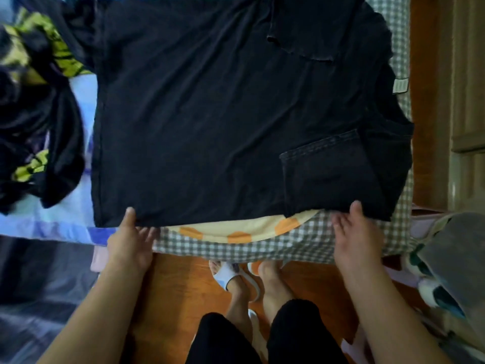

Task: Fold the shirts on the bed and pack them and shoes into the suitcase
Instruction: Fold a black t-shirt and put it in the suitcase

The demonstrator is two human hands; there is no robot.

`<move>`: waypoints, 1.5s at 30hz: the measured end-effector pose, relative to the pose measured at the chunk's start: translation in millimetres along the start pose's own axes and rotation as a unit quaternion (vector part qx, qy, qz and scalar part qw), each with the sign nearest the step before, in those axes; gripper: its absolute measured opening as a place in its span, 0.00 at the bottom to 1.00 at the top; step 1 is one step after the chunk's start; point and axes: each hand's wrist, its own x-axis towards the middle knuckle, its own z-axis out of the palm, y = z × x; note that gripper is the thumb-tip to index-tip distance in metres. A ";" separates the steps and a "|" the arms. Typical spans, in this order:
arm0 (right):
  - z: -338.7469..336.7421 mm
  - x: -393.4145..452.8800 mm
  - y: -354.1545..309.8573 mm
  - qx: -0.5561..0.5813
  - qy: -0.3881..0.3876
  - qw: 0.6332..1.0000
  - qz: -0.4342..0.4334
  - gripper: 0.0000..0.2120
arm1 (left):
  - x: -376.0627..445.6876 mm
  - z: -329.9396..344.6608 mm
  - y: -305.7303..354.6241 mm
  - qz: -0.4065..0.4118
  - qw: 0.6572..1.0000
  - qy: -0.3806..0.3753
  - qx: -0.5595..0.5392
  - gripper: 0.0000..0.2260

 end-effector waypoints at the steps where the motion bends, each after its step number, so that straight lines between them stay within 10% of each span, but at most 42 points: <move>1: 5.1 9.2 -5.0 0.053 0.001 0.999 0.002 0.21 | 13.2 1.1 9.8 -0.012 0.999 0.017 -0.028 0.17; 6: 11.6 18.7 -18.8 0.079 0.045 0.995 0.031 0.09 | 27.5 -1.5 20.6 -0.075 0.987 0.019 -0.138 0.16; 21: -78.3 -41.4 -38.3 0.104 0.088 0.978 0.159 0.16 | -80.3 -104.4 -4.8 -0.138 0.984 -0.006 -0.112 0.04; 34: 50.3 -33.8 -165.0 0.062 0.050 0.996 -0.027 0.14 | -85.9 5.0 137.6 -0.011 0.964 -0.071 -0.255 0.08; 40: 106.4 3.1 -150.0 -0.141 0.015 0.971 -0.192 0.13 | -42.7 68.2 136.3 0.086 0.985 -0.152 -0.006 0.16; 45: 47.0 21.7 -61.0 -0.241 0.080 0.960 -0.120 0.09 | -33.0 67.1 35.3 0.055 0.979 0.027 0.194 0.12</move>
